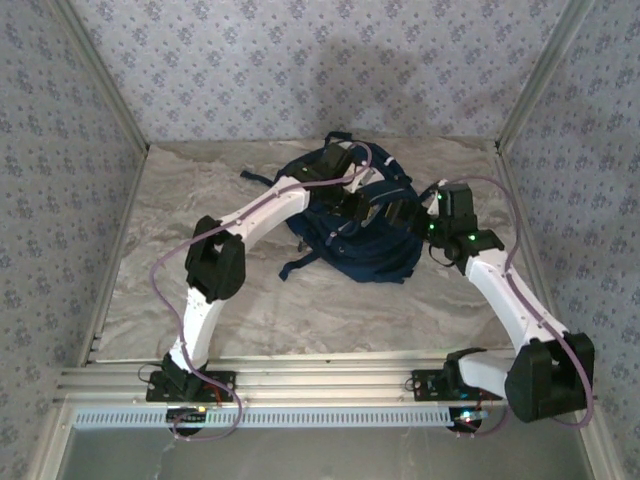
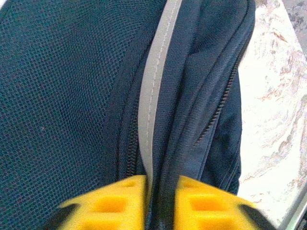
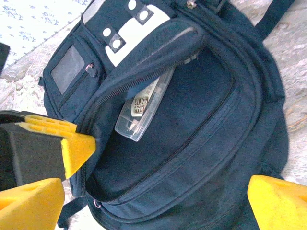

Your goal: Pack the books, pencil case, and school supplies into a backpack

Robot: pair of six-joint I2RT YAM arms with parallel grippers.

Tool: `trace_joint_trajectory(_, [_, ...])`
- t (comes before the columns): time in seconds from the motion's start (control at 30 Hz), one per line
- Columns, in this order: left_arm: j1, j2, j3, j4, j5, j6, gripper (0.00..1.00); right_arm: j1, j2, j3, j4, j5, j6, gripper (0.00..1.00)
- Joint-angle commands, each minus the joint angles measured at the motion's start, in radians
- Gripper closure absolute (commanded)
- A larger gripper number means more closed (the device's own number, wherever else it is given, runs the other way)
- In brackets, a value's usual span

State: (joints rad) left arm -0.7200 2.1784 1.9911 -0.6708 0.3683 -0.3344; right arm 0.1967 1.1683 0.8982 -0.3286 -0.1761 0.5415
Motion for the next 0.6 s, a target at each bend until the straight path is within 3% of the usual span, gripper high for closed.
trace_joint_trajectory(0.0, [0.015,-0.111,-0.048,0.033,-0.014,-0.044,0.45,-0.014,-0.027,0.025,-0.058,-0.028,-0.088,0.0])
trace_joint_trajectory(0.2, [0.041,-0.313,-0.259,0.006,-0.229,-0.071,0.12,0.035,0.027,0.056,-0.034,-0.069,-0.092,0.0])
trace_joint_trajectory(0.37, [0.176,-0.507,-0.512,0.019,-0.288,-0.164,0.1,0.152,0.087,0.088,-0.001,-0.021,-0.1,0.0])
trace_joint_trajectory(0.57, [0.406,-0.684,-0.814,0.015,-0.33,-0.23,0.1,0.232,0.166,0.147,-0.016,0.011,-0.137,0.0])
